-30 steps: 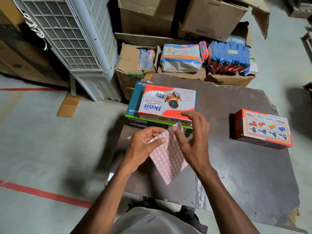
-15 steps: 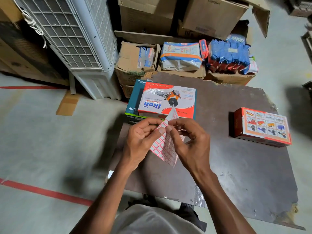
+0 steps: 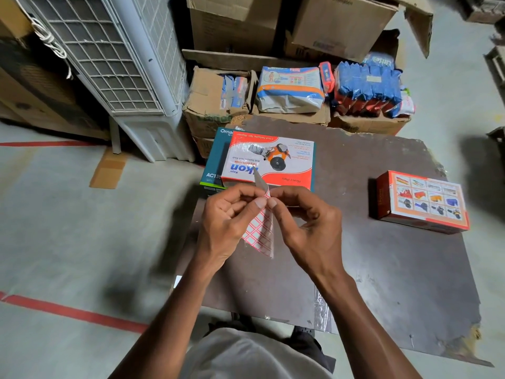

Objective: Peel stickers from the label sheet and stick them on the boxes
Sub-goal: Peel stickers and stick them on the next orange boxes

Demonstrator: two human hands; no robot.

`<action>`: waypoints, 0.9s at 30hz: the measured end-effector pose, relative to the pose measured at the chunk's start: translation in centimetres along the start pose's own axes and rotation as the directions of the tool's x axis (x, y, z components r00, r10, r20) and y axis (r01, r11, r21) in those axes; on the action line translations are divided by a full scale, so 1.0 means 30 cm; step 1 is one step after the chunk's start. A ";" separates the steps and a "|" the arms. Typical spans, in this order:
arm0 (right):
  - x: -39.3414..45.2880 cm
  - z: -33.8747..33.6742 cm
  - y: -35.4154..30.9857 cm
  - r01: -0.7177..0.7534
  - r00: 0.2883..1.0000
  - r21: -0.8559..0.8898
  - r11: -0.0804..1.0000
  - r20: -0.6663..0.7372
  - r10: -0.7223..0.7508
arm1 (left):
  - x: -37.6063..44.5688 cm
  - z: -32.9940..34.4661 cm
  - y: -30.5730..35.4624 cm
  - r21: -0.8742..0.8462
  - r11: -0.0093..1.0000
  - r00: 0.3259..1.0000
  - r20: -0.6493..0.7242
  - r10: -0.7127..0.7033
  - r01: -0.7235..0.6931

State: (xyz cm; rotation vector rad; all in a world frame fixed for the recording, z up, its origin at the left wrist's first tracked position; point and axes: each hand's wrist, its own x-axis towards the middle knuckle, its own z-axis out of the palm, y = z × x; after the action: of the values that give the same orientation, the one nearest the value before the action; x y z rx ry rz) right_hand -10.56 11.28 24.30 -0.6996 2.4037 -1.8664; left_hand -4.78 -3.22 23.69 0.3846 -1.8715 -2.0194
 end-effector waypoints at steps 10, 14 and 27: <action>0.011 -0.018 -0.006 0.076 0.997 -0.107 0.991 0.015 -0.075 | -0.001 -0.001 0.029 0.010 0.999 0.999 -0.008 -0.032 0.032; 0.010 -0.019 -0.012 0.073 0.997 -0.096 0.993 0.039 -0.070 | -0.002 -0.013 0.034 0.038 0.999 1.000 -0.012 -0.017 0.017; 0.010 -0.019 -0.012 -0.007 0.998 -0.015 1.000 0.059 0.007 | -0.009 -0.006 0.039 0.031 1.000 1.000 -0.002 0.001 -0.001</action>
State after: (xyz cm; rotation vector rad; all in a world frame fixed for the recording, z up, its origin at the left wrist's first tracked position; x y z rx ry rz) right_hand -10.86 11.62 24.87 -0.7353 2.3830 -1.8013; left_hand -4.36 -3.34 24.81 0.3943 -1.9029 -1.9912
